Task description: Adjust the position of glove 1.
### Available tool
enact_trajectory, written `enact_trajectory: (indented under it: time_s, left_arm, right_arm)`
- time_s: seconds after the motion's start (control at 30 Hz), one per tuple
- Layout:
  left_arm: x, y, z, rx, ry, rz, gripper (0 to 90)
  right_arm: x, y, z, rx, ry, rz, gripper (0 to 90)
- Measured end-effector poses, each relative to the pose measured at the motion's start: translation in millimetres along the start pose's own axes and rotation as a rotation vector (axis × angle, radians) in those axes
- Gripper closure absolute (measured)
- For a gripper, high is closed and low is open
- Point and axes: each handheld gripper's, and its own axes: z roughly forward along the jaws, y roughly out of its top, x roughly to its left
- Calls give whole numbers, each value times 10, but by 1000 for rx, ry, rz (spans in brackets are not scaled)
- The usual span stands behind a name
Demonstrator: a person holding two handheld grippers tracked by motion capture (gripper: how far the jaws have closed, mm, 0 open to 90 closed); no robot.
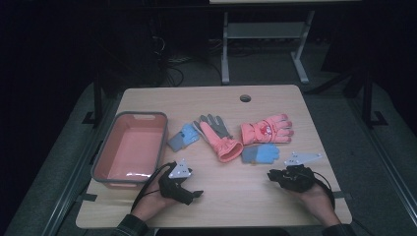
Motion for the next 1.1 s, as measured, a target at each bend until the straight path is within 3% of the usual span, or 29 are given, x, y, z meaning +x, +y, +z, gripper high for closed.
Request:
enact_trajectory:
  time_s: [0.07,0.23,0.67,1.1]
  left_arm:
    - [-2,1,1,1,1,2,122]
    - [-2,0,2,0,1,3,122]
    - [-4,1,-1,3,2,2,123]
    - [-3,1,-2,5,2,2,123]
  right_arm:
    - [-19,34,-10,-2,-1,-6,855]
    - [-37,98,0,-10,-2,-15,893]
    - [-58,260,110,-23,-4,-49,899]
    - [-73,433,294,-18,-17,-53,900]
